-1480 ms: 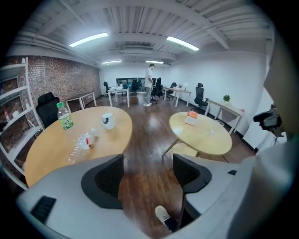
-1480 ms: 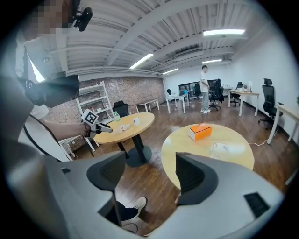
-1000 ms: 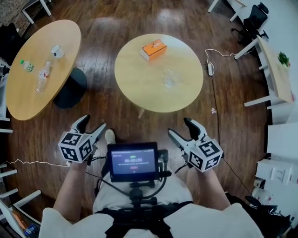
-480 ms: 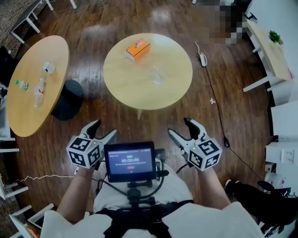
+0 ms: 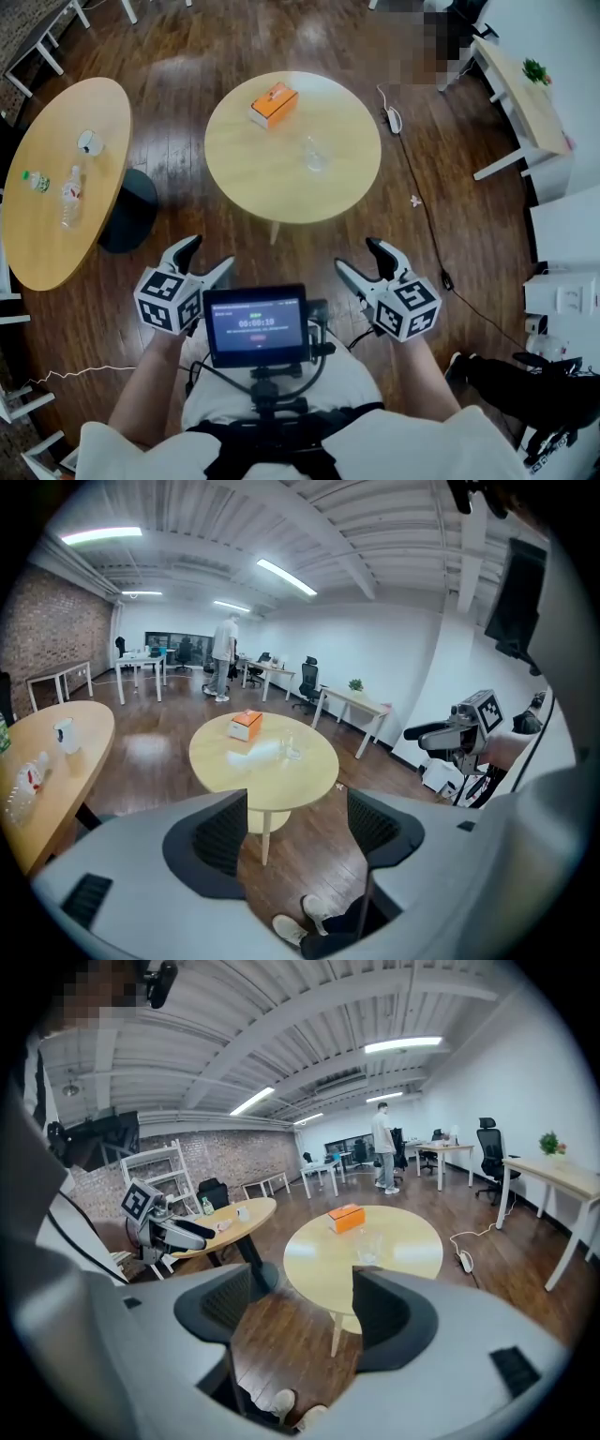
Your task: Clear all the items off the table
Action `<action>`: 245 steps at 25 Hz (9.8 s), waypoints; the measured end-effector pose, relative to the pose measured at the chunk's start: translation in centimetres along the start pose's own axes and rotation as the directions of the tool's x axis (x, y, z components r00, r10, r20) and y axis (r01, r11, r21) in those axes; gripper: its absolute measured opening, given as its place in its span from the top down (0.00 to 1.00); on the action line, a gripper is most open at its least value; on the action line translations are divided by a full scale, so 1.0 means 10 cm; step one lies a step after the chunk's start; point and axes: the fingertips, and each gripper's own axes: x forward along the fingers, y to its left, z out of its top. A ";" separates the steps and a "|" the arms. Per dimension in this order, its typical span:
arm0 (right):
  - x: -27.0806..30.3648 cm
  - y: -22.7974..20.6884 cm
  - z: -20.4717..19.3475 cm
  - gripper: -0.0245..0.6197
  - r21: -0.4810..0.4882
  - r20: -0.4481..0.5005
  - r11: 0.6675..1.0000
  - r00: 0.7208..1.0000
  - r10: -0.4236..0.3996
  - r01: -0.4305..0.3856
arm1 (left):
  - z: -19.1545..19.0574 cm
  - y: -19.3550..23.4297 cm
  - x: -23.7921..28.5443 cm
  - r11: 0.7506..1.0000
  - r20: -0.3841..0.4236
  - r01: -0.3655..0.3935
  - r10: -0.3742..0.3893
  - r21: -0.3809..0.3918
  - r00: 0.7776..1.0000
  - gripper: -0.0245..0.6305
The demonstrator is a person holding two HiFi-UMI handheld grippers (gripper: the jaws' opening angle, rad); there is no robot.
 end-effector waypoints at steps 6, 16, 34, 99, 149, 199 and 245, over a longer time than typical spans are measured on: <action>0.14 0.17 0.04 0.42 -0.014 -0.010 1.000 1.000 -0.028 0.028 | -0.04 0.31 -0.09 1.000 0.017 -0.006 0.006 -0.008 1.000 0.45; 0.26 0.29 0.07 0.42 -0.027 -0.037 0.999 0.999 -0.027 0.026 | -0.06 0.18 0.36 0.993 0.013 0.113 -0.114 0.040 0.993 0.42; -0.15 -1.20 0.08 0.42 0.118 -0.041 0.990 0.997 -0.072 0.076 | 0.50 -0.50 3.11 0.983 -0.032 0.168 -0.166 0.077 0.986 0.21; 0.44 -1.44 0.44 0.42 -0.085 -0.179 0.967 0.958 0.224 -0.242 | 1.10 0.37 2.74 0.975 0.208 -0.222 0.212 0.028 0.955 0.38; 2.60 1.50 1.37 0.42 -0.199 -0.228 0.911 0.921 0.316 -0.362 | 0.26 4.54 -0.84 0.807 0.224 -0.566 0.591 -0.171 0.775 0.38; -0.76 -0.76 -0.34 0.42 -0.038 0.030 0.993 0.993 0.111 -0.110 | -0.06 -1.09 0.42 0.972 0.123 -0.235 0.235 -0.020 0.964 0.28; 0.59 -0.45 0.57 0.37 0.013 0.087 0.992 0.988 -0.130 0.129 | 0.99 0.97 1.89 0.993 0.125 -0.009 -0.006 0.117 0.992 0.11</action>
